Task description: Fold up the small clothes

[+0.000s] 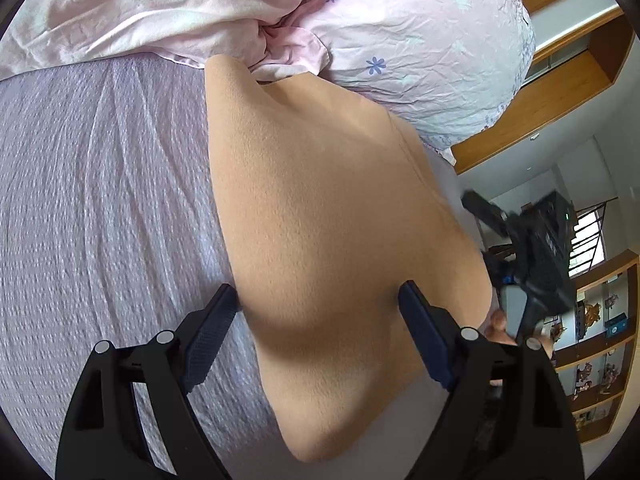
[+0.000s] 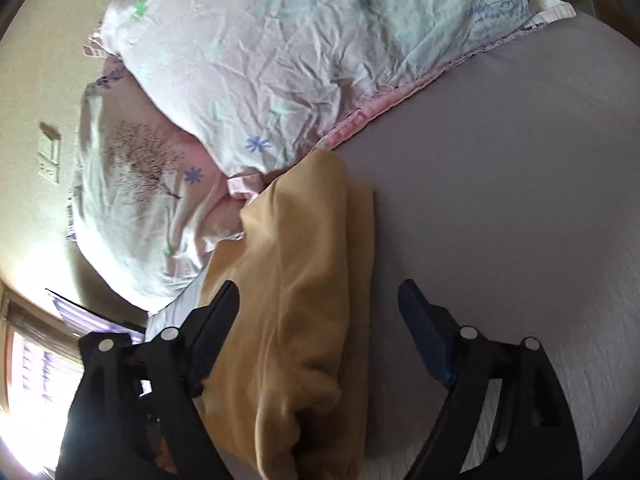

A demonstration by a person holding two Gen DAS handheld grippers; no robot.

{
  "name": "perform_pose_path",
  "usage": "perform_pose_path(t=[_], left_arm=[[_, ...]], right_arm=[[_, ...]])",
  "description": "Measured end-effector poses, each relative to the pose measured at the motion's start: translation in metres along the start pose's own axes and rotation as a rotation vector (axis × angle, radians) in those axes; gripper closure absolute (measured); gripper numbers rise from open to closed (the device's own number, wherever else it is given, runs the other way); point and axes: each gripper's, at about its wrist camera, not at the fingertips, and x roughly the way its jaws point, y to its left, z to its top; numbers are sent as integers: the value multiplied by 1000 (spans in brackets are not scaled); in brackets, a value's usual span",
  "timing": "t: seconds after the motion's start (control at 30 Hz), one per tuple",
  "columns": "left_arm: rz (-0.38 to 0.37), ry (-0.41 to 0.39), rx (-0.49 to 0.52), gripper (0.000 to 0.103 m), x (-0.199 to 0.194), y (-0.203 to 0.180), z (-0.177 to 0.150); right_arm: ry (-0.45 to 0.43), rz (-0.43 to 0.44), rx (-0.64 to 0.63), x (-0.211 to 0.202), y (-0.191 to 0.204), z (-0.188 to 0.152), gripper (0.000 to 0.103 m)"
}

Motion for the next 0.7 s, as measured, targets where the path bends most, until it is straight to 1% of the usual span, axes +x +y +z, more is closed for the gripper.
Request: perform_pose_path(t=[0.03,0.1,0.13,0.17,0.2,0.23,0.27,0.37,0.47,0.53,0.57,0.6,0.63,0.67,0.7], left_arm=[[-22,-7,-19,20,2,3,3],[-66,-30,-74,25,4,10,7],[-77,-36,-100,35,5,15,8],[-85,-41,-117,46,4,19,8],[-108,-44,-132,52,3,23,7],[-129,-48,-138,60,0,26,6],[-144,-51,-133,63,-4,28,4],[-148,-87,-111,65,-26,35,-2],[-139,-147,-94,65,-67,49,-16],[-65,-178,-87,64,-89,62,-26],[-28,-182,-82,62,-97,68,-29],[14,-184,-83,62,-106,74,-34],[37,-191,-86,62,-114,79,-38],[56,-215,-80,62,-125,81,-42],[78,-250,-55,62,-136,79,-45]], right_arm=[[23,25,6,-1,-2,-6,21],[80,57,18,2,-6,-17,22],[106,49,13,6,-7,-21,26],[121,49,3,11,-6,-25,52],[129,61,-5,19,0,-31,64],[113,72,-18,20,2,-34,66],[100,84,-35,20,8,-36,69],[104,140,-83,21,33,-44,71],[146,171,-152,32,63,-58,71],[207,176,-200,47,80,-71,66],[249,144,-225,57,86,-78,59],[285,98,-250,65,91,-83,56],[283,75,-255,65,93,-82,54],[249,76,-244,58,93,-78,52],[187,83,-221,50,91,-67,49]])
